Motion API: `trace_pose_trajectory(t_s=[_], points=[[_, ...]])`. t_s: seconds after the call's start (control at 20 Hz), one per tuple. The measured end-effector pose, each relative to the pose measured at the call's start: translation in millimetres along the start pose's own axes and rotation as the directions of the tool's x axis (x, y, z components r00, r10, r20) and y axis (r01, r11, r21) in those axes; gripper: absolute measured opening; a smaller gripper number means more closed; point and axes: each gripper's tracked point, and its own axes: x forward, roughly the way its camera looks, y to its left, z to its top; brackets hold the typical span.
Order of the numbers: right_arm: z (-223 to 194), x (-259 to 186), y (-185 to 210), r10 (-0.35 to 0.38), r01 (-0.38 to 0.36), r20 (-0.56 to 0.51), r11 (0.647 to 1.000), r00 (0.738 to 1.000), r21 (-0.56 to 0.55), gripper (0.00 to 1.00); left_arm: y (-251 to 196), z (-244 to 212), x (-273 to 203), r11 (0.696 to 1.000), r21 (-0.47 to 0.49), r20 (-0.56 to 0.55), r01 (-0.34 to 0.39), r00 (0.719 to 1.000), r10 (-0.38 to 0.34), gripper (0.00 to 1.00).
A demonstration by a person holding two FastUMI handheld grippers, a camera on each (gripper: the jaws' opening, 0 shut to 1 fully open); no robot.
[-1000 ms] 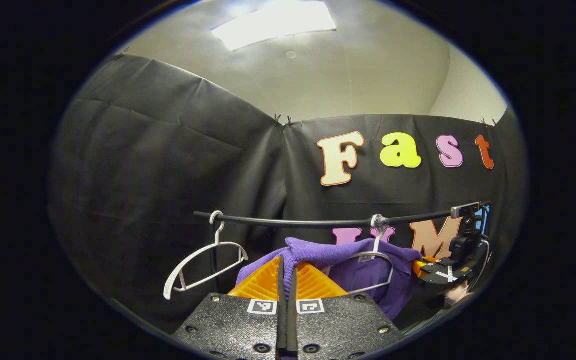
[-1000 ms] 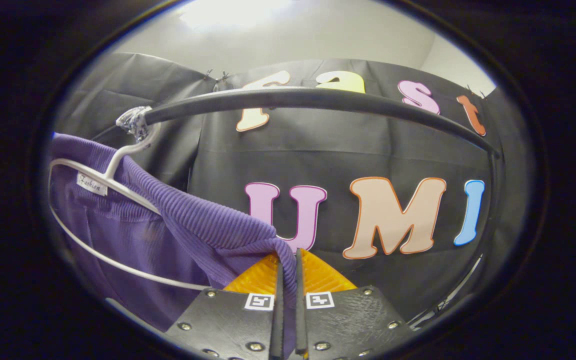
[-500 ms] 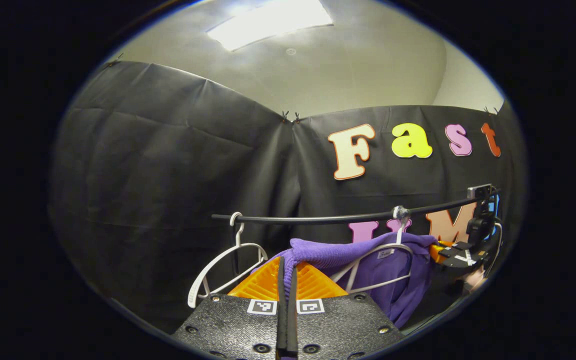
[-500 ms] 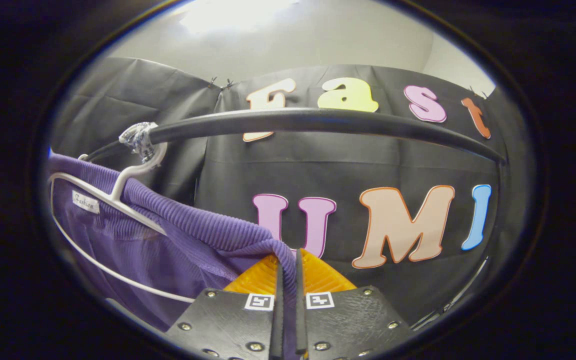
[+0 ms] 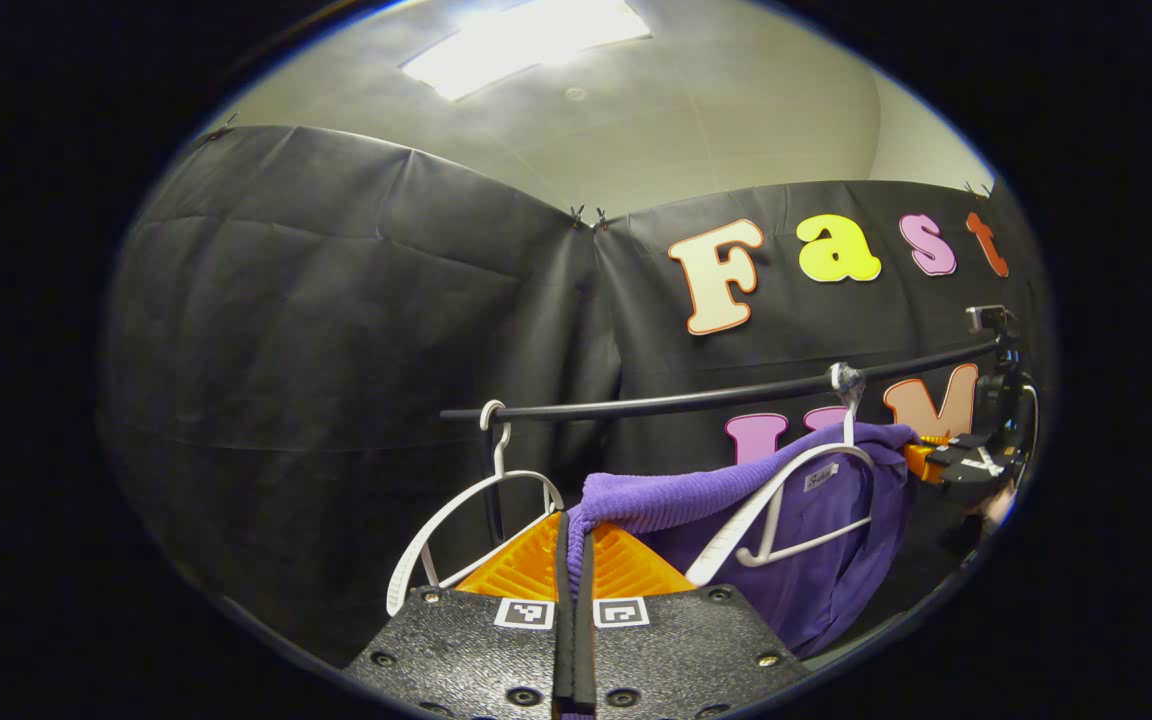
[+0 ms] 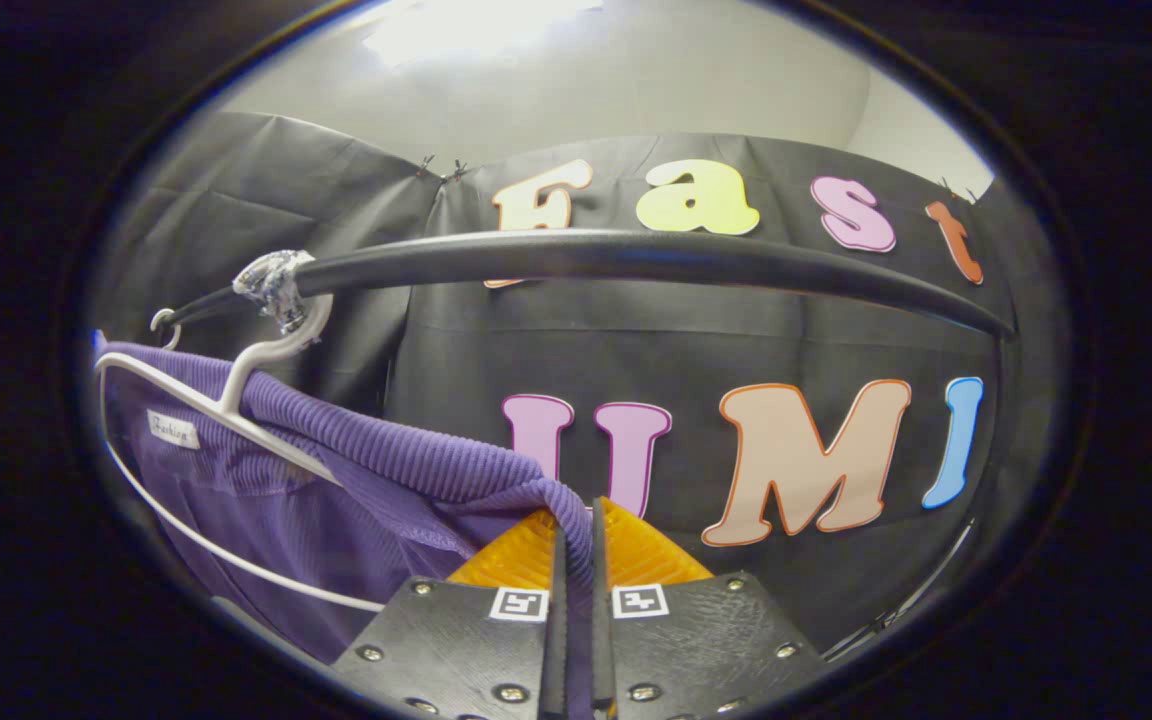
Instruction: Grasp the clothes on the hanger with both hands and then place them into the laundry hamper below.
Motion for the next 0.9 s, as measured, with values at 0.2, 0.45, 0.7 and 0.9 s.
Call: trace_pose_trajectory(t_s=[0.2,0.45,0.7,0.9], points=[[-3.8,10.6,-8.5,-0.023,0.022,-0.004,1.000,1.000,-0.018,0.09,-7.5,-13.5,13.6,0.998,-0.044,0.000,0.035,0.999,-0.035,0.00],[-10.0,21.4,-22.3,-0.059,0.059,-0.018,0.998,0.998,-0.036,0.09,-20.0,-29.5,20.7,0.993,-0.085,0.012,0.083,0.996,-0.083,0.00],[-16.3,30.0,-36.7,-0.100,0.099,-0.024,0.993,0.995,-0.061,0.09,-36.2,-49.7,21.8,0.989,-0.109,-0.002,0.103,0.995,-0.104,0.00],[-21.9,35.5,-47.6,-0.134,0.131,-0.027,0.989,0.991,-0.075,0.09,-46.8,-58.1,20.3,0.981,-0.154,-0.003,0.116,0.993,-0.118,0.00]])
